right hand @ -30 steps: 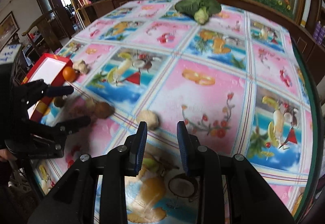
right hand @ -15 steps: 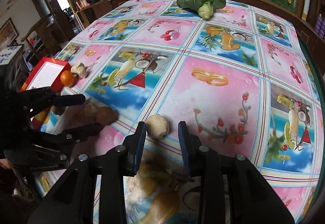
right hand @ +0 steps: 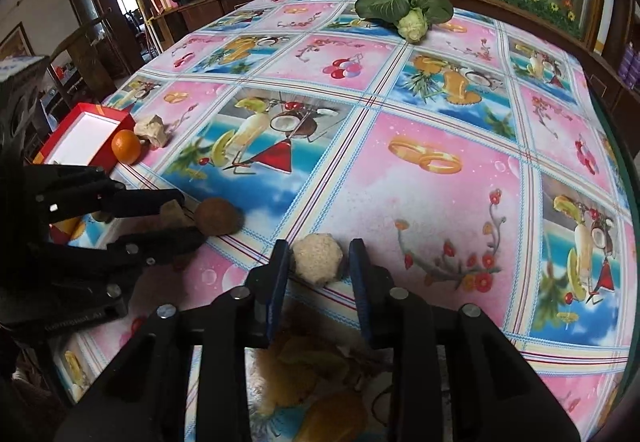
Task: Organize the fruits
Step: 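Grasp a beige bread ball with the right gripper while the left grasps another and lifts it, then carry both beige bread balls over the white tray and open both grippers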
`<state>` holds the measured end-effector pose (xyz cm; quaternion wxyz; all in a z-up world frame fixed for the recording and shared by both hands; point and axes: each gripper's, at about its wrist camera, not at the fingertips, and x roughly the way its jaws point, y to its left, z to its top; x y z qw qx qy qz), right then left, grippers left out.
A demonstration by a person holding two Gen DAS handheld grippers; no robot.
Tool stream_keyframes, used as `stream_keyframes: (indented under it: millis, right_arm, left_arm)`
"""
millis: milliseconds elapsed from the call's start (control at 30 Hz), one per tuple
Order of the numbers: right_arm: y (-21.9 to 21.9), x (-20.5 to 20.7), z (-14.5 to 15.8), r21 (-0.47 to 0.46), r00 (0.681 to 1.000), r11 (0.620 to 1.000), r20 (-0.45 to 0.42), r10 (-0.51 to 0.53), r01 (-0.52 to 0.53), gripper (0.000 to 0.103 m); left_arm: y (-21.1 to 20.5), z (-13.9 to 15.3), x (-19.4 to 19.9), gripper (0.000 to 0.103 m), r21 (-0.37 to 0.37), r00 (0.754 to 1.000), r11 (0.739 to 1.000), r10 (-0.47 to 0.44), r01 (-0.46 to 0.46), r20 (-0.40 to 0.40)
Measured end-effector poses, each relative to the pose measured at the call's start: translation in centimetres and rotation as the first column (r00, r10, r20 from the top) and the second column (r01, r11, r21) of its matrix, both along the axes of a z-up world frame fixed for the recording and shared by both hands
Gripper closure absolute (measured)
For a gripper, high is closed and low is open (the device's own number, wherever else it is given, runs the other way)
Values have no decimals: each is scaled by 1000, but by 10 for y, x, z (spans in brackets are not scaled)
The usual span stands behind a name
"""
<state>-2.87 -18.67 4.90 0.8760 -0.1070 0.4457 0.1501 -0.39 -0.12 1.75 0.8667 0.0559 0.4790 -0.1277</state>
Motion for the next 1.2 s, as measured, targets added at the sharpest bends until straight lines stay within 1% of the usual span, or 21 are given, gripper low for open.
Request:
stream_keyframes:
  millis: [67, 133, 233, 300, 367, 533, 700, 800, 967, 1067, 1100, 1200]
  right_arm:
    - [-1, 0, 0, 11, 1000, 1000, -4, -2, 2, 75]
    - [-3, 1, 1, 22, 1000, 1000, -7, -8, 8, 75]
    - [-4, 1, 1, 50, 1000, 999, -19, -13, 14, 75]
    - [-2, 0, 3, 82, 1000, 997, -27, -15, 18, 75]
    - [3, -4, 7, 102, 1000, 995, -13, -16, 17, 75]
    - [29, -12, 17, 166, 1000, 986, 15, 9, -11, 75]
    - [78, -13, 19, 202, 996, 976, 25, 81, -84, 75]
    - [113, -15, 20, 220, 990, 966, 36, 134, -139, 75]
    - [173, -21, 18, 254, 970, 937, 39, 238, -240, 74]
    - [212, -25, 10, 251, 951, 920, 19, 307, -302, 74]
    - [224, -26, 7, 247, 945, 915, 16, 326, -320, 74]
    - [255, -30, 1, 219, 928, 905, 13, 371, -365, 74]
  left_arm:
    - [2, 0, 0, 82, -9, 1000, 1000, 11, -11, -1]
    - [4, 1, 1, 82, -31, 1000, 999, 11, -12, -8]
    - [4, 5, -1, 82, -38, 1000, 999, 11, -11, 4]
    - [8, 13, -6, 82, -54, 1000, 998, 13, -12, 27]
    - [14, 21, -10, 82, -67, 999, 998, 24, -21, 45]
    - [47, 48, -33, 82, -94, 991, 993, 83, -74, 101]
    - [87, 61, -53, 82, -89, 977, 984, 168, -157, 132]
    - [112, 58, -64, 82, -79, 967, 974, 222, -213, 129]
    - [145, 49, -79, 82, -62, 950, 956, 291, -286, 116]
    - [164, 45, -92, 82, -41, 935, 942, 335, -333, 119]
    - [171, 43, -96, 82, -26, 927, 934, 357, -356, 118]
    - [190, 38, -104, 82, -17, 906, 912, 409, -409, 112]
